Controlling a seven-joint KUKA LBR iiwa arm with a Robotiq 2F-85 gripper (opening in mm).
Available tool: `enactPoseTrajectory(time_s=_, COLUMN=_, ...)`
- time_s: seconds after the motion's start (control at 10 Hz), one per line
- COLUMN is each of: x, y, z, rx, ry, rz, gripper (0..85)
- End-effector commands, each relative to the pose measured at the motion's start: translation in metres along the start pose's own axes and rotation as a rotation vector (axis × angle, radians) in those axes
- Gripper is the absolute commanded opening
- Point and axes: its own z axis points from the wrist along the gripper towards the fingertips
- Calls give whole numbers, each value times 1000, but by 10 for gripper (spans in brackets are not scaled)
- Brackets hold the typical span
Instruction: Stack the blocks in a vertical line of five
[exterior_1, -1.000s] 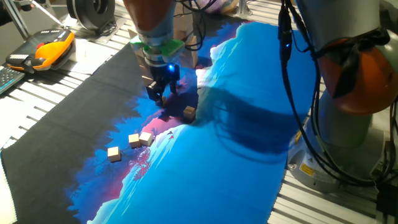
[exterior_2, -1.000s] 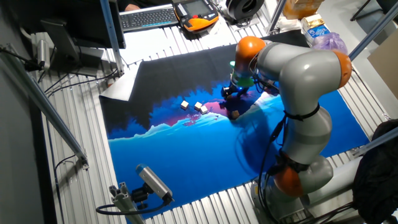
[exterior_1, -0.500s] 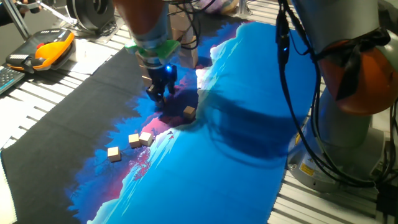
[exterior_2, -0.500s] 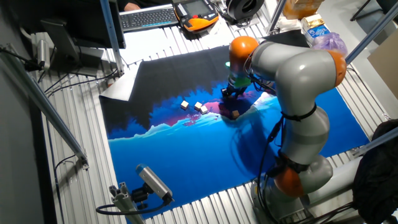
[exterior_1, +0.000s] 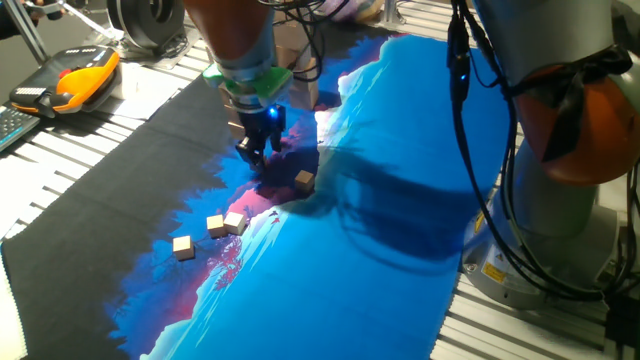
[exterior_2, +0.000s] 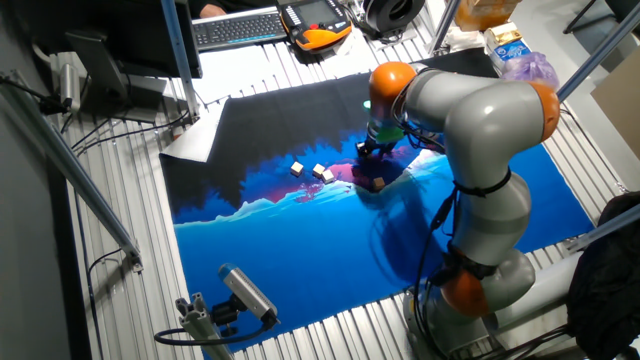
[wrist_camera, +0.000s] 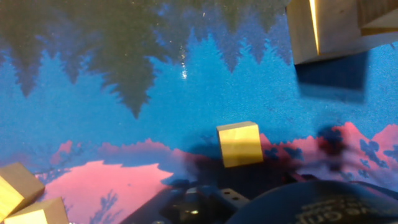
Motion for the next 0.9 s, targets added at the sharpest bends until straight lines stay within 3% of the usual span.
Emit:
enactPoseTrajectory(time_s=0.0, x=-8, y=0, z=0, rx=3, ry=1, rz=0, gripper=680)
enactPoseTrajectory(time_s=0.2, x=-23, y=0, z=4, rx=2, ry=3, rz=1, gripper=680)
enactPoseTrajectory(time_s=0.6, x=-14, y=3, z=13, rx=13, ry=-9, rz=15, gripper=680)
enactPoseTrajectory(time_s=0.7, x=-13, y=2, z=15, rx=13, ry=-9, rz=6, gripper=510)
enactPoseTrajectory(time_s=0.8, x=-14, y=2, z=15, rx=13, ry=-4, rz=-8, gripper=510)
